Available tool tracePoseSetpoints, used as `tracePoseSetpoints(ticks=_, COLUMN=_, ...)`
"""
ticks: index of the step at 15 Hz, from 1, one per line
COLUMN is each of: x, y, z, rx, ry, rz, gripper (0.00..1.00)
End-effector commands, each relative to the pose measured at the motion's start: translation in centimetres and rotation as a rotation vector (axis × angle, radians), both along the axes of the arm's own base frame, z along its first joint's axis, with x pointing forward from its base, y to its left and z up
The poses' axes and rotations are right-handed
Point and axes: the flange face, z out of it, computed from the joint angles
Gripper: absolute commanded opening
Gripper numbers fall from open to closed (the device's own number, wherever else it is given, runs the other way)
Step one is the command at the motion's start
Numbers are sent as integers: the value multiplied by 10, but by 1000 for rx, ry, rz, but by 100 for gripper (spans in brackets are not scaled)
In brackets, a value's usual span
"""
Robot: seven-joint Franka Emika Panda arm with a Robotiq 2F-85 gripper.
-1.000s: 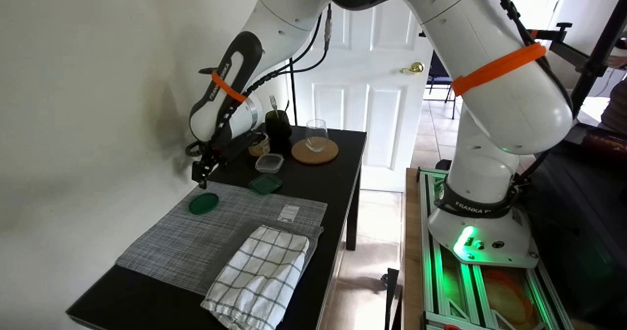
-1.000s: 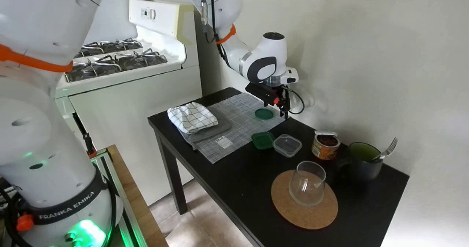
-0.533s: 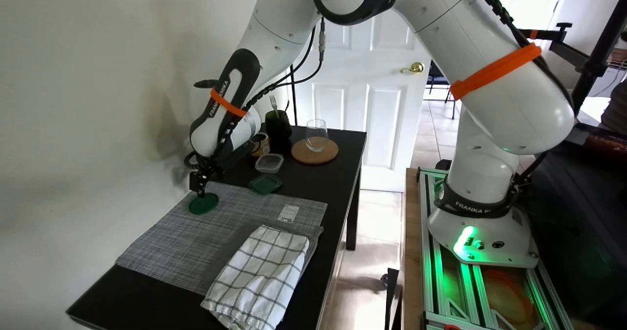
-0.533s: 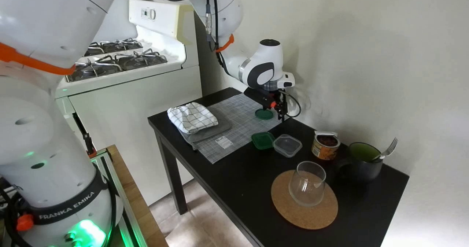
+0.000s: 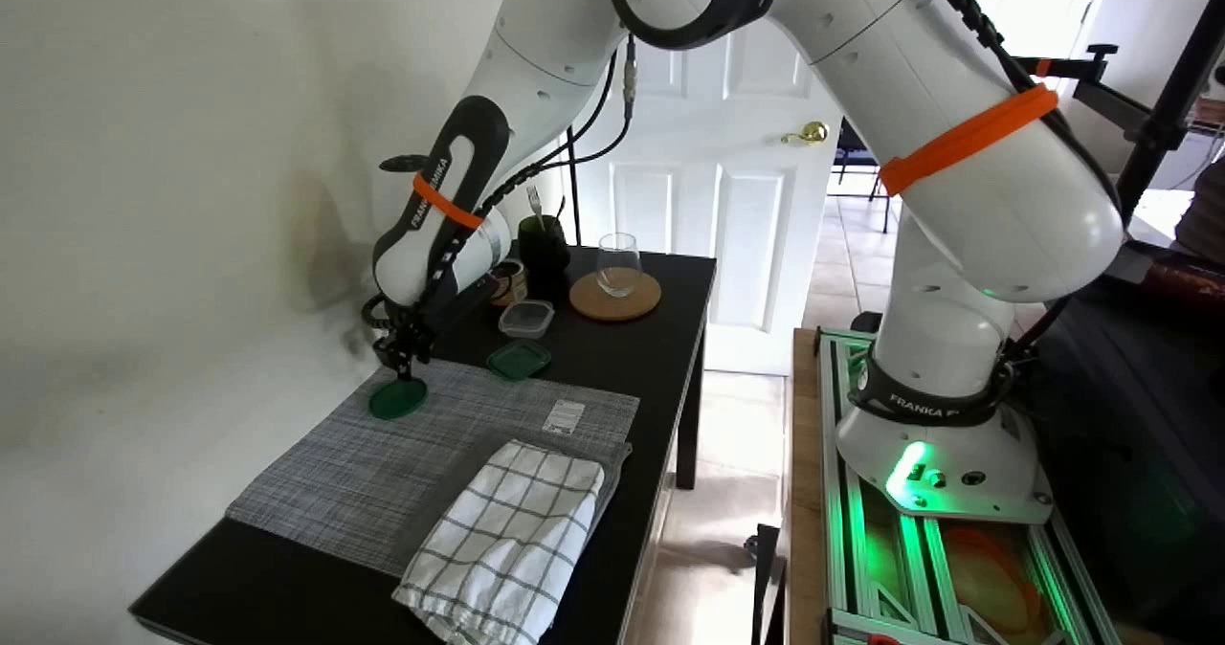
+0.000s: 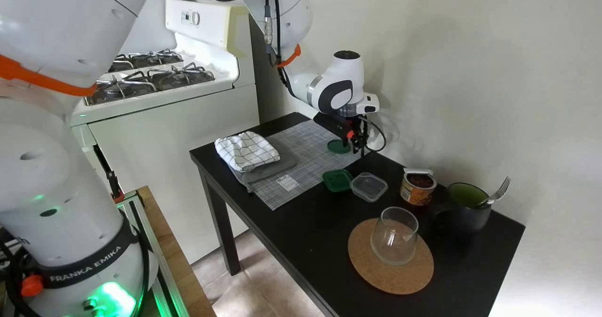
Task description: Lift the green round lid from the table mat and put it on the coffee can
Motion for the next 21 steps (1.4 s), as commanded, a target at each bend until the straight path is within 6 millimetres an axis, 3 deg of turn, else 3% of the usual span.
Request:
tracePoseSetpoints(ticks=1, x=-1, y=5, z=-6, rx=-5, ry=-4, rz=-6, gripper=14)
tracePoseSetpoints(ticks=3, x=-1, y=9, z=-9, rx=1, ry=4, rz=-1, gripper=0)
tracePoseSetpoints(ticks=8, x=-3, y=13, z=-15, rx=4, ry=19, rz=4, gripper=0)
tracePoseSetpoints(ticks=10, x=-3, y=13, z=-15, rx=4, ry=21, rz=1, gripper=27)
tracePoseSetpoints(ticks=13, x=-3, y=14, z=-11, rx=5, ry=13, rz=-1, gripper=44)
tracePoseSetpoints(ticks=14, x=-3, y=15, z=-9, rx=7, ry=10, rz=-2, gripper=54)
tracePoseSetpoints(ticks=17, x=-2, y=16, z=-10, rx=10, ry=10, rz=-6, gripper=57)
tracePoseSetpoints(ticks=20, x=-3, y=16, z=-18, rx=11, ry=26, rz=-11, gripper=21)
tracePoseSetpoints(ticks=21, x=-3, y=16, z=-19, rx=11, ry=28, rz=-11, gripper=13)
